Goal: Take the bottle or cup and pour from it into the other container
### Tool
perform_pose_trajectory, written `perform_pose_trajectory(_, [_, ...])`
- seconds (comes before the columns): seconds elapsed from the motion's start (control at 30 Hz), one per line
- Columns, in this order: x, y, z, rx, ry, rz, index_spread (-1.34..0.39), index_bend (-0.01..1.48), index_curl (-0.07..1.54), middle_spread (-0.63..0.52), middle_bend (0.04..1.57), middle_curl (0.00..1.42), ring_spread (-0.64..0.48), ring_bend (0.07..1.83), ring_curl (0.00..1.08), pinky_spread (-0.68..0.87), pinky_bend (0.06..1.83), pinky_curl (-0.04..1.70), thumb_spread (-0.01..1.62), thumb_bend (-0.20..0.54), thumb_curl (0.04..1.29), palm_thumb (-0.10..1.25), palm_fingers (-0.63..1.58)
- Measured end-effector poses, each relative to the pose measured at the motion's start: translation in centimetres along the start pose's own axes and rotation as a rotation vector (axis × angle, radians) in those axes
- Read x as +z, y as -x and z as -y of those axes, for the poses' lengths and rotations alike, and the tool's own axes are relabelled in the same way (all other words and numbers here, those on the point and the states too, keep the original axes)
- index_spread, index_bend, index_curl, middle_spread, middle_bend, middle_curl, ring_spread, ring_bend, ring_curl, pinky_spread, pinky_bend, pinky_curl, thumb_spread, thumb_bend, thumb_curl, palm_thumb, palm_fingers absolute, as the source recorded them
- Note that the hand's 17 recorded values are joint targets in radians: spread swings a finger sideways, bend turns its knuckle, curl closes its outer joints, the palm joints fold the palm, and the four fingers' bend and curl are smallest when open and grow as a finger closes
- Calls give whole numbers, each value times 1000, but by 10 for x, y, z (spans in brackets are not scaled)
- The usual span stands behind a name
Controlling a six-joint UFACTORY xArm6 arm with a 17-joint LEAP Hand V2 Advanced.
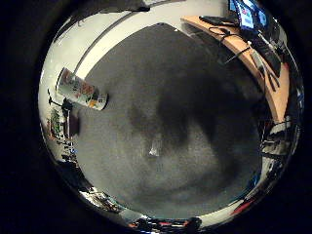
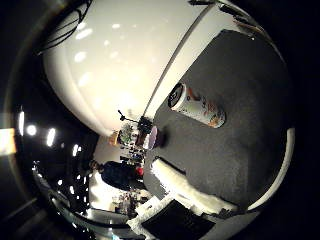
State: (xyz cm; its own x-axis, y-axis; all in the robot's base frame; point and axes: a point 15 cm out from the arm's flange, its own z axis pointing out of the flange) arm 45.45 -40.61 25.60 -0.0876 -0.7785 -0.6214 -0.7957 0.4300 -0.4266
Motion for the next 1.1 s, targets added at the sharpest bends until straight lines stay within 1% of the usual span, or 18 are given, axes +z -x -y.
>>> perform_pose_trajectory(0.27, [25, -8, -8, 51, -3, 88, -128, 160, 275, 130, 292, 339, 109, 514, 236, 353, 776, 18, 935, -30, 300, 449, 106])
perform_pose_trajectory(0.67, [61, 19, -2, 20, 46, 127, -122, 154, 275, 118, 292, 339, 96, 513, 234, 352, 759, 20, 931, -30, 307, 451, 116])
perform_pose_trajectory(0.87, [92, 43, 0, 3, 79, 166, -122, 156, 276, 117, 300, 341, 96, 517, 234, 353, 746, 18, 929, -30, 305, 459, 129])
perform_pose_trajectory(1.1, [120, 63, -6, -9, 124, 197, -116, 149, 269, 109, 323, 346, 74, 576, 242, 342, 749, 11, 938, -24, 310, 495, 196])
